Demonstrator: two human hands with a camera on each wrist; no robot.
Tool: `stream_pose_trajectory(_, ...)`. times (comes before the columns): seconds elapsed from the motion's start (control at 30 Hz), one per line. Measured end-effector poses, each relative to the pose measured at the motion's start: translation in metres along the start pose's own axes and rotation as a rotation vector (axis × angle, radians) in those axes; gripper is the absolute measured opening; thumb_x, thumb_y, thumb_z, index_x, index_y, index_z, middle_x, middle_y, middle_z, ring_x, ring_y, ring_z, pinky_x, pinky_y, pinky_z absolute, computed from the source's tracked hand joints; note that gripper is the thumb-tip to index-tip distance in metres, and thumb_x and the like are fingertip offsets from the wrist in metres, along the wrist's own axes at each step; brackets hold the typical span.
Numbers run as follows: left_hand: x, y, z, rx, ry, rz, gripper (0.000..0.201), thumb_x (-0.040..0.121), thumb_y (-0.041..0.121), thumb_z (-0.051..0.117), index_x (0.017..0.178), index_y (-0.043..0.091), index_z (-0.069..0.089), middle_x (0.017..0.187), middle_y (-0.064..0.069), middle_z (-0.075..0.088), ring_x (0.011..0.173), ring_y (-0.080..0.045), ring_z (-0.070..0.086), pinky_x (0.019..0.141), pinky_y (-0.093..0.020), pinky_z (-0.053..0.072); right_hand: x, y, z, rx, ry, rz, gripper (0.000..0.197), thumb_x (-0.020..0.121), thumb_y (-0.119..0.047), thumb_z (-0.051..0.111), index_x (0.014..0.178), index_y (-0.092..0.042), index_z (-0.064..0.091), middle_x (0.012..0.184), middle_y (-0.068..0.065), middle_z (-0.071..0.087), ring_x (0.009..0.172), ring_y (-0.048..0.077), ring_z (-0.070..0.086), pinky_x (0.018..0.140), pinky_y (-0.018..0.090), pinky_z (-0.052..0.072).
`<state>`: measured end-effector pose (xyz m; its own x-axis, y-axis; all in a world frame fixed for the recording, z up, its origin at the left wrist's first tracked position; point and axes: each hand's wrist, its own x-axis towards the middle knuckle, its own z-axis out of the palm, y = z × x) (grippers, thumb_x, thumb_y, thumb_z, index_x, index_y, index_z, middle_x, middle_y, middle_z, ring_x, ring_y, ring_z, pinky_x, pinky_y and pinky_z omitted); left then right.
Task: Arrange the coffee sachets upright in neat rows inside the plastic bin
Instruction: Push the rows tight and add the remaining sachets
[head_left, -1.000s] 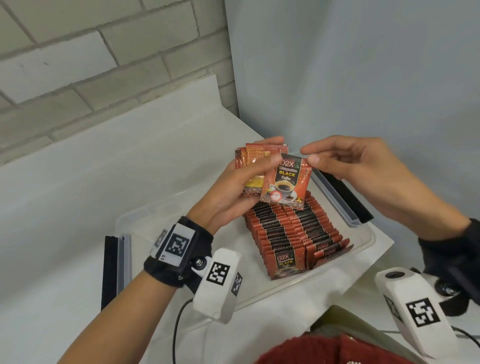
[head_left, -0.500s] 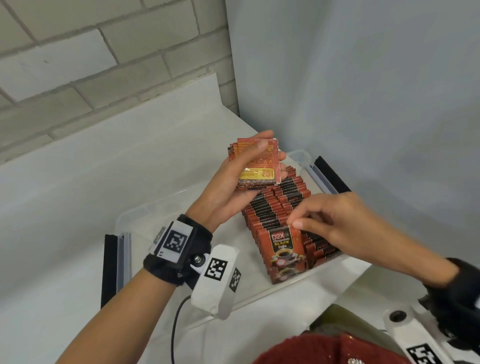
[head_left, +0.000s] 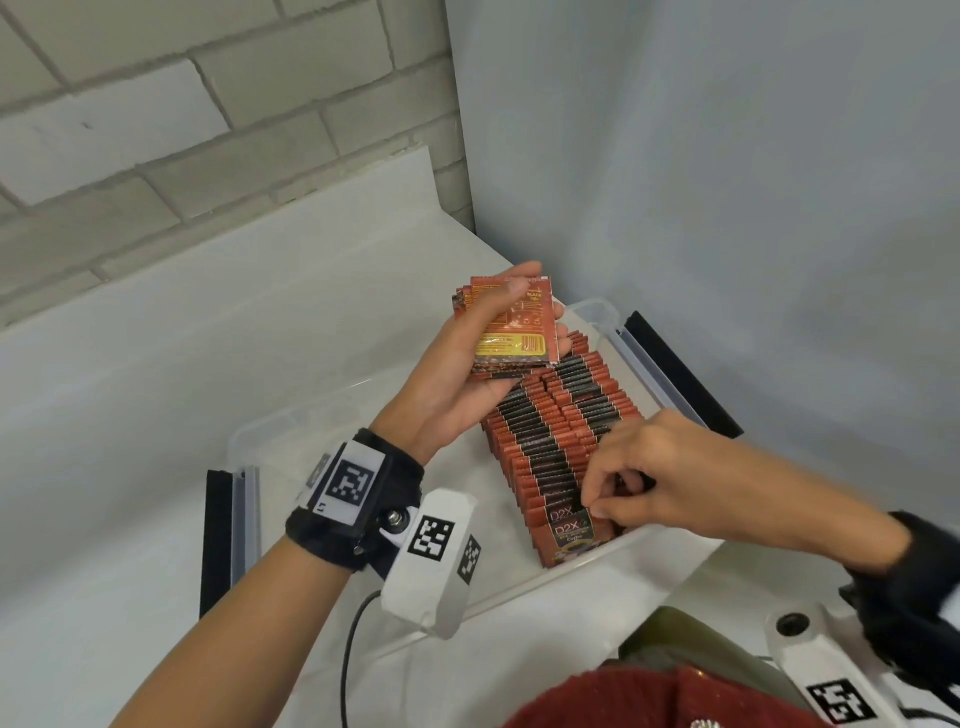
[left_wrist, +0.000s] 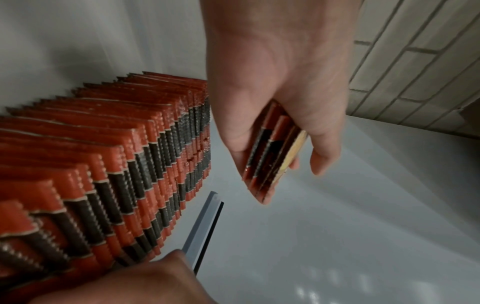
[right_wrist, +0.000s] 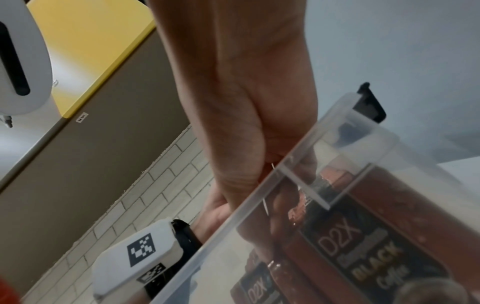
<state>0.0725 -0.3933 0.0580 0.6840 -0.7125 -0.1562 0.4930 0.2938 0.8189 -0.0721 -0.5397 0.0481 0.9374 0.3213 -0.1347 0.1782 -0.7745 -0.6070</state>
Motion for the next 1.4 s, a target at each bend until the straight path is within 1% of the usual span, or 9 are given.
stream_pose_trajectory(0.3, 0.0, -0.002, -0.002, -0.028, -0.016, 0.001, 0.029, 0.083, 0.013, 0.056, 0.11, 0.017, 0.067, 0.093, -0.009, 0.069, 0.082, -0.02, 0.069, 0.081, -0.034, 0.057, 0.002, -0.005, 0.0, 0.015, 0.014, 0.021, 0.004, 0.088, -0.019, 0.068, 0.085, -0.021, 0.07, 0.076, -0.027, 0.053, 0.085, -0.011, 0.053, 0.07, 0.006, 0.04)
stream_pose_trajectory(0.6, -0.001, -0.002, -0.001, 0.048, -0.02, 0.006, 0.027, 0.089, 0.011, 0.054, 0.107, 0.023, 0.069, 0.097, -0.002, 0.072, 0.09, -0.019, 0.066, 0.091, -0.038, 0.051, 0.002, -0.004, -0.003, 0.13, -0.016, 0.105, 0.021, 0.082, -0.024, 0.075, 0.076, -0.038, 0.061, 0.08, -0.021, 0.061, 0.08, -0.002, 0.057, 0.065, 0.011, 0.043)
stream_pose_trajectory(0.7, -0.001, -0.001, 0.0, 0.067, -0.048, 0.018, 0.029, 0.086, 0.01, 0.056, 0.11, 0.023, 0.066, 0.099, -0.001, 0.071, 0.087, -0.014, 0.067, 0.081, -0.03, 0.054, 0.003, -0.007, -0.016, 0.263, 0.106, 0.139, 0.012, 0.075, -0.034, 0.077, 0.081, -0.03, 0.068, 0.078, -0.017, 0.067, 0.069, 0.0, 0.059, 0.061, 0.011, 0.043)
stream_pose_trajectory(0.83, -0.002, -0.002, 0.002, 0.066, -0.097, 0.035, 0.032, 0.083, 0.007, 0.061, 0.111, 0.023, 0.065, 0.102, -0.004, 0.069, 0.09, -0.017, 0.067, 0.078, -0.028, 0.056, 0.012, -0.004, -0.028, 0.474, 0.39, 0.234, 0.036, 0.065, -0.045, 0.074, 0.092, -0.023, 0.065, 0.079, -0.004, 0.07, 0.069, 0.001, 0.06, 0.064, 0.014, 0.046)
stream_pose_trajectory(0.93, -0.003, -0.002, 0.002, 0.059, -0.115, 0.033, 0.032, 0.084, 0.003, 0.061, 0.11, 0.022, 0.066, 0.107, -0.006, 0.068, 0.098, -0.022, 0.067, 0.082, -0.032, 0.056, 0.02, -0.002, -0.028, 0.632, 0.494, 0.291, 0.036, 0.069, -0.037, 0.076, 0.099, -0.022, 0.062, 0.083, -0.002, 0.073, 0.078, 0.011, 0.067, 0.07, 0.021, 0.051)
stream_pose_trajectory(1.03, -0.003, -0.003, 0.003, 0.073, -0.1, 0.027, 0.03, 0.085, 0.006, 0.064, 0.111, 0.021, 0.065, 0.109, -0.006, 0.068, 0.101, -0.023, 0.067, 0.084, -0.032, 0.056, 0.023, -0.004, -0.027, 0.761, 0.522, 0.282, 0.026, 0.077, -0.02, 0.075, 0.1, -0.019, 0.063, 0.079, -0.001, 0.073, 0.071, 0.007, 0.067, 0.059, 0.012, 0.049)
stream_pose_trajectory(1.1, -0.003, -0.002, 0.005, 0.079, -0.074, 0.013, 0.032, 0.084, 0.021, 0.061, 0.115, 0.017, 0.062, 0.111, -0.009, 0.068, 0.102, -0.023, 0.066, 0.086, -0.033, 0.055, 0.022, -0.006, -0.028, 0.781, 0.549, 0.249, 0.021, 0.08, -0.014, 0.073, 0.1, -0.016, 0.066, 0.08, 0.001, 0.073, 0.073, 0.01, 0.068, 0.061, 0.012, 0.049)
stream_pose_trajectory(1.23, -0.004, 0.0, 0.006, 0.076, -0.051, -0.092, 0.073, 0.08, 0.058, 0.046, 0.128, 0.004, 0.054, 0.117, -0.019, 0.065, 0.101, -0.025, 0.066, 0.087, -0.031, 0.055, 0.016, -0.011, -0.038, 0.733, 0.697, 0.13, 0.012, 0.08, -0.015, 0.071, 0.092, -0.015, 0.071, 0.087, 0.003, 0.074, 0.08, 0.015, 0.069, 0.072, 0.018, 0.054)
stream_pose_trajectory(1.4, -0.005, -0.001, 0.008, 0.023, -0.098, -0.152, 0.039, 0.088, 0.037, 0.051, 0.111, 0.007, 0.061, 0.096, -0.013, 0.07, 0.081, -0.022, 0.07, 0.074, -0.034, 0.059, 0.015, -0.014, -0.041, 0.667, 0.752, 0.008, 0.016, 0.075, -0.012, 0.07, 0.091, -0.011, 0.074, 0.09, 0.0, 0.075, 0.086, 0.009, 0.071, 0.076, 0.013, 0.051)
